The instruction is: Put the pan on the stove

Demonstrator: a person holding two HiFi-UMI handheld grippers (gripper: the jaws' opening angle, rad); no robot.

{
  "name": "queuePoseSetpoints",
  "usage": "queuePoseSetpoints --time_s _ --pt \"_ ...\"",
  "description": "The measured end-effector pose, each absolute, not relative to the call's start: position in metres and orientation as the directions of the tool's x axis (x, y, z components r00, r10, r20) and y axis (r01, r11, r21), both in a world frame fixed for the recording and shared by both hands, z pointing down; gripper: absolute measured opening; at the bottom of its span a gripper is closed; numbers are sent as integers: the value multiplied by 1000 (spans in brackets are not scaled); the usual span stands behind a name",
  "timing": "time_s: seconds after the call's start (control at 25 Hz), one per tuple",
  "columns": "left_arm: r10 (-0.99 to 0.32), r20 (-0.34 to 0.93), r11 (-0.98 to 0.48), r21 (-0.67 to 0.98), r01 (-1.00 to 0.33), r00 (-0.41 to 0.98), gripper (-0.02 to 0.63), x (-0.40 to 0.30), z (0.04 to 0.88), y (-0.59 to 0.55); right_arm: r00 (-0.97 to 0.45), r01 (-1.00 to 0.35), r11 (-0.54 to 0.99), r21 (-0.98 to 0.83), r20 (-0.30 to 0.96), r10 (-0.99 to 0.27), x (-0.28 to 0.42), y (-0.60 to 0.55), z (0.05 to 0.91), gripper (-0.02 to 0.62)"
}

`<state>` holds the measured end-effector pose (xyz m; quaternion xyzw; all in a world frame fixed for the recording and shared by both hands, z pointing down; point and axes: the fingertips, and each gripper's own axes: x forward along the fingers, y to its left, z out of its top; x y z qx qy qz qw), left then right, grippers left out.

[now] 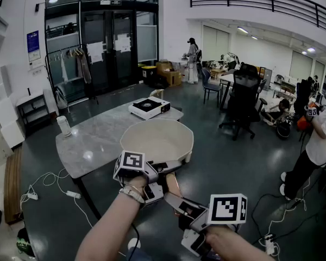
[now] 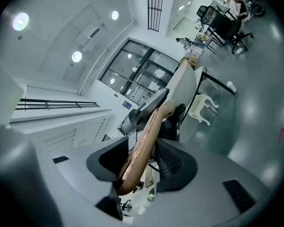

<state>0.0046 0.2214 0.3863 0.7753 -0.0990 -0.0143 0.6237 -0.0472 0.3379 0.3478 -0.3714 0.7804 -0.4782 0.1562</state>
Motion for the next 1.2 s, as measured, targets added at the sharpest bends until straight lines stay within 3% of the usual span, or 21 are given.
queuePoseSetpoints --time_s 1.2 --pt "-222 97 -166 977 -136 970 245 0 391 171 -699 -433 264 -862 136 -702 -44 288 353 192"
